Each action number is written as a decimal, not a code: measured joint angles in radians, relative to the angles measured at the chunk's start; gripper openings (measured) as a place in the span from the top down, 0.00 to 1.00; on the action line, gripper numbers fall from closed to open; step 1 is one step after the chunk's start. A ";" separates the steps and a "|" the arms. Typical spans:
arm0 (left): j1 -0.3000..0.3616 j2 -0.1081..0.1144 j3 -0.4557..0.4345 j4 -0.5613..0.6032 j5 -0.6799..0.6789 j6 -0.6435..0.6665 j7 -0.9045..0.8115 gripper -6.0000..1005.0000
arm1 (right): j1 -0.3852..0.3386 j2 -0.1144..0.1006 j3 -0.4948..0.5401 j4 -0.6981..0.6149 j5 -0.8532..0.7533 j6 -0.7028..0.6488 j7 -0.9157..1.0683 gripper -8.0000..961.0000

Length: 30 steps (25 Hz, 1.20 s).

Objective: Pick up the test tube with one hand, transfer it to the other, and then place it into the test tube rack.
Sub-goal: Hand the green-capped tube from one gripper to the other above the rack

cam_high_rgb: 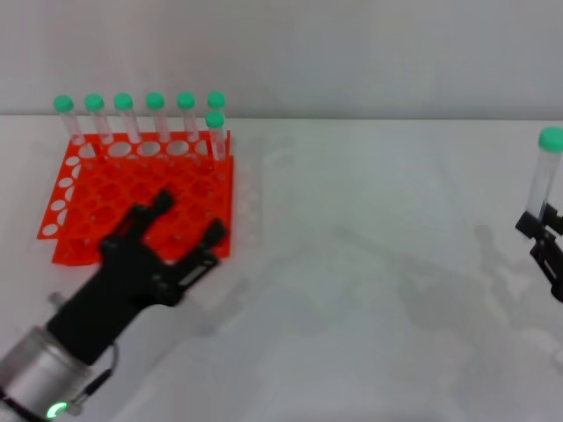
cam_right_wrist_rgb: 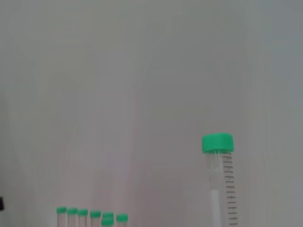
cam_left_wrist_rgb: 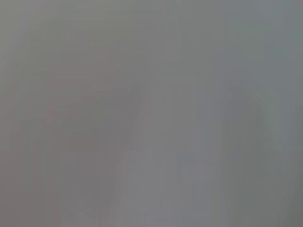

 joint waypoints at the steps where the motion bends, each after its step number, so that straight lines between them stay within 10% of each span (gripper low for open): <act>1: -0.007 -0.001 0.000 -0.022 0.038 0.012 0.000 0.16 | 0.004 0.001 0.000 0.032 0.004 0.006 -0.025 0.77; 30: -0.164 -0.008 0.260 -0.312 0.168 0.360 -0.269 0.22 | 0.022 0.006 -0.283 0.049 0.012 0.006 -0.050 0.73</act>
